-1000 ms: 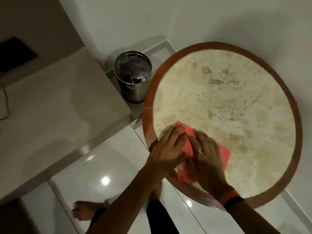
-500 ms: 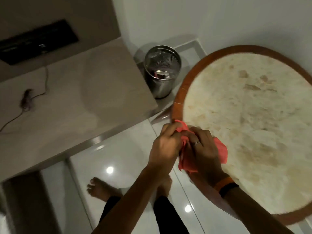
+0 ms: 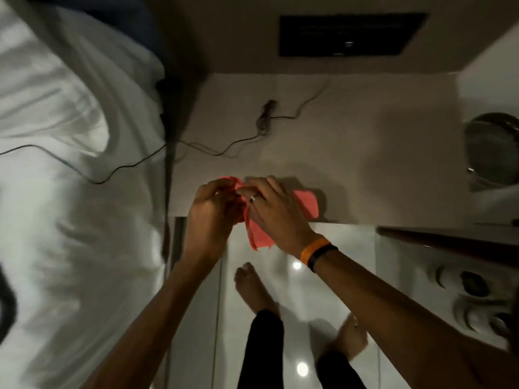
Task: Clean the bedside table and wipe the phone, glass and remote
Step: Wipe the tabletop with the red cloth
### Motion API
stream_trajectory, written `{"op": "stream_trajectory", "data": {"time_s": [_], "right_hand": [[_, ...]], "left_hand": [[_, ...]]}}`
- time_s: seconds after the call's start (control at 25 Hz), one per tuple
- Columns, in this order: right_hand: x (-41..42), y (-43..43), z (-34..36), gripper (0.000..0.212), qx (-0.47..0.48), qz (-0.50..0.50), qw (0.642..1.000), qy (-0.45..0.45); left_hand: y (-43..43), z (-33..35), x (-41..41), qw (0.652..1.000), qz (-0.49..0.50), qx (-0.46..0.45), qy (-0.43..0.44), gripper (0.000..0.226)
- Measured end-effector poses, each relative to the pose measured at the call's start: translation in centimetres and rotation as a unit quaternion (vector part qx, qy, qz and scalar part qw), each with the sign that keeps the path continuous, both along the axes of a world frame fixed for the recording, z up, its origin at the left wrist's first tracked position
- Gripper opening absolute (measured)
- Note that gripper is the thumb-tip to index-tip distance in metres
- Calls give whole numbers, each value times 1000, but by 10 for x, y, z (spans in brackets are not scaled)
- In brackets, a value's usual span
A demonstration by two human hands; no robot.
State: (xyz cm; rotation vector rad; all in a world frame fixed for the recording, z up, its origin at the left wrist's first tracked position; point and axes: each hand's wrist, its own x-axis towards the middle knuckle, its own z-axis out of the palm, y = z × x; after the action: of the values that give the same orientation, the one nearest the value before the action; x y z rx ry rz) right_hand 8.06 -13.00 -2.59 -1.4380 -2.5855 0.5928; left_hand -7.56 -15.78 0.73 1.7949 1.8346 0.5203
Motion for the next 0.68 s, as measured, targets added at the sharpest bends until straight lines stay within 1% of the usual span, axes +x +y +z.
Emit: {"op": "stream_trajectory", "data": {"time_s": [0.08, 0.12, 0.16, 0.2, 0.24, 0.28, 0.32, 0.36, 0.48, 0.56, 0.68], "right_hand": [[-58, 16, -19, 52, -10, 34, 999, -33], [-77, 19, -28, 55, 2, 40, 998, -54], [-90, 17, -39, 56, 10, 40, 997, -67], [-97, 12, -50, 55, 15, 43, 996, -77], [-99, 4, -61, 55, 12, 53, 995, -89], [-99, -4, -71, 57, 8, 64, 993, -103], [-94, -10, -80, 59, 8, 78, 990, -116], [-90, -10, -87, 60, 14, 91, 988, -126], [-91, 17, -103, 66, 36, 96, 987, -125], [-99, 54, -109, 67, 45, 68, 990, -115], [-109, 129, -109, 63, 51, 21, 994, -95]], "left_hand": [[7, -28, -60, 995, 94, -29, 17, 31], [9, -43, -81, 988, 135, -72, 36, 39], [8, -55, -98, 979, 148, -115, 77, 51], [5, -64, -109, 978, 119, -123, 122, 62], [-1, -72, -117, 980, 54, -114, 156, 68], [-7, -80, -120, 982, -14, -102, 158, 68], [-14, -85, -120, 983, -59, -99, 141, 65], [-18, -91, -120, 983, -79, -102, 129, 61], [4, -101, -121, 988, -47, -107, 105, 60], [44, -107, -122, 988, -43, -82, 127, 59], [122, -111, -126, 985, -75, -56, 144, 60]]}}
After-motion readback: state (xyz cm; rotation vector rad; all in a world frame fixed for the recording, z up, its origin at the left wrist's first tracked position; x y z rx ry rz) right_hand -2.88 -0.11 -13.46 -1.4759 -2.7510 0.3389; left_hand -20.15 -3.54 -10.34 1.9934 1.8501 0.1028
